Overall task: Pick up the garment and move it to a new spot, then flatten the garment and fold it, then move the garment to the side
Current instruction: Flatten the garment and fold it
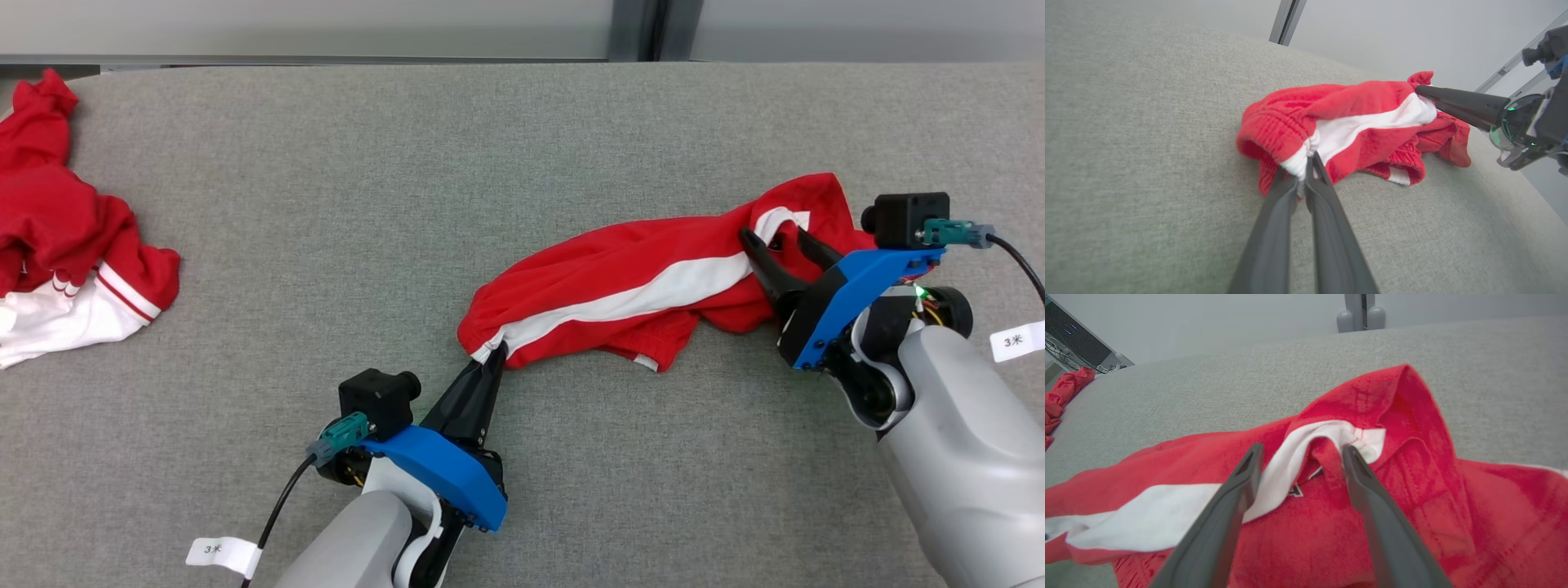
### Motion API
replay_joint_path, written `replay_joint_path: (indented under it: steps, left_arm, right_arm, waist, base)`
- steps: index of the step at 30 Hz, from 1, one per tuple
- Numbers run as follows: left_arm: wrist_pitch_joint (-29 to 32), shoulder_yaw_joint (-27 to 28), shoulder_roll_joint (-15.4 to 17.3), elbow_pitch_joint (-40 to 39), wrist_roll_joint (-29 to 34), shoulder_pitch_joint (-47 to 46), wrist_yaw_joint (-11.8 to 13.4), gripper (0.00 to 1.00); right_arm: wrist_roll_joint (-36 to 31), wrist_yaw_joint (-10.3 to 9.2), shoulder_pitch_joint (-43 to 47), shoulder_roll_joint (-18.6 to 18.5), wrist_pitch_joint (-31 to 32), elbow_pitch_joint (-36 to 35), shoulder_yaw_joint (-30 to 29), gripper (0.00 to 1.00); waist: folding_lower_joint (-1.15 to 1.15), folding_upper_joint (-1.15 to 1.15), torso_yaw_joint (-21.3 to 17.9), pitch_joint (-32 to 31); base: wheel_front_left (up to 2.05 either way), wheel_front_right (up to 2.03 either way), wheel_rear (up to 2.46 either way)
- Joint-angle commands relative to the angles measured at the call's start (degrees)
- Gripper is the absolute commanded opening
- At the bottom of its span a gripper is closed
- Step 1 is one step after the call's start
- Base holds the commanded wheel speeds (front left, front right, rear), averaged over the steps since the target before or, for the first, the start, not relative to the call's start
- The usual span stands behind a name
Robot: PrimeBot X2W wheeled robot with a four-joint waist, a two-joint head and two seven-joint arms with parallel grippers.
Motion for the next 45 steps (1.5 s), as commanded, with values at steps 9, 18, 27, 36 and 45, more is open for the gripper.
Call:
replay_joint_path:
  steps: [9,18,27,36,45]
  left_arm:
    - [-0.29,-0.19,0.29,0.15,-0.63,-0.7,-0.09,0.0]
    - [-0.58,0.71,0.74,-0.58,-0.45,-0.75,0.23,0.0]
    - [-0.73,7.13,1.58,-10.48,2.02,-0.02,0.61,0.0]
    - [-0.75,14.27,4.49,-27.15,4.13,2.41,1.32,0.0]
    - [4.87,18.39,11.72,-46.29,5.68,1.46,4.77,0.0]
  right_arm:
    - [-2.63,0.0,-4.53,0.0,-0.24,9.59,-3.57,0.37]
    - [-1.14,0.0,-5.8,0.46,-2.12,10.82,-4.4,0.0]
    - [2.18,0.0,-1.6,-2.45,-5.49,-1.26,-2.55,0.0]
    - [2.33,-0.01,7.69,-6.17,-4.93,-23.99,-6.47,0.0]
    - [-1.84,-0.04,17.35,-4.21,2.73,-49.71,-15.3,0.0]
  waist:
    - [0.0,0.0,1.3,0.0]
    - [0.0,0.0,1.03,-0.83]
    - [0.0,0.0,-0.21,-3.42]
    - [0.0,0.0,-2.59,-9.03]
    - [0.0,0.0,-4.85,-14.07]
  base:
    - [0.0,0.0,0.0]
    - [0.0,0.0,0.0]
    - [0.0,0.0,0.0]
    - [0.0,0.0,0.0]
    - [0.0,0.0,0.0]
